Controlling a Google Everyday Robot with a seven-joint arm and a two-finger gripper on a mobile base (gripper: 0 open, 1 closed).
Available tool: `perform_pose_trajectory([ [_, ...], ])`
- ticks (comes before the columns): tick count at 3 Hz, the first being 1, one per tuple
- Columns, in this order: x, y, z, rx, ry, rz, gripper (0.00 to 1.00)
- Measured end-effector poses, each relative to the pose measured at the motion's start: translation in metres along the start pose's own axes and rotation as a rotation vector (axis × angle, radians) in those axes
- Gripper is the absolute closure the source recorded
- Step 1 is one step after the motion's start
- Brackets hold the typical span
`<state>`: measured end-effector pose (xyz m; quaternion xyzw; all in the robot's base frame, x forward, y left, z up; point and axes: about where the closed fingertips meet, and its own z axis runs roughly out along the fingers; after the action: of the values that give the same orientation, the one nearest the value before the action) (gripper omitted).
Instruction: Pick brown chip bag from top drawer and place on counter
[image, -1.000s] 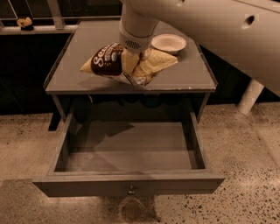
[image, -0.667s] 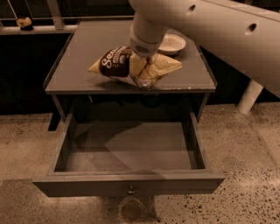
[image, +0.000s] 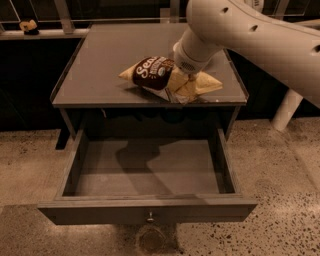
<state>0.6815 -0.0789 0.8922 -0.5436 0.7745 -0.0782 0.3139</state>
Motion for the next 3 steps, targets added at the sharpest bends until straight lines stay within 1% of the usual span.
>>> perform_pose_trajectory([
  [1,0.0173,-0.0107,0.0124,-0.001,-0.01,0.011,1.0],
  [2,0.0169,-0.0112,0.0115,-0.002,-0.01,0.011,1.0],
  [3,0.0191,-0.0121,0.0164,-0.012,-0.012,0.006,1.0],
])
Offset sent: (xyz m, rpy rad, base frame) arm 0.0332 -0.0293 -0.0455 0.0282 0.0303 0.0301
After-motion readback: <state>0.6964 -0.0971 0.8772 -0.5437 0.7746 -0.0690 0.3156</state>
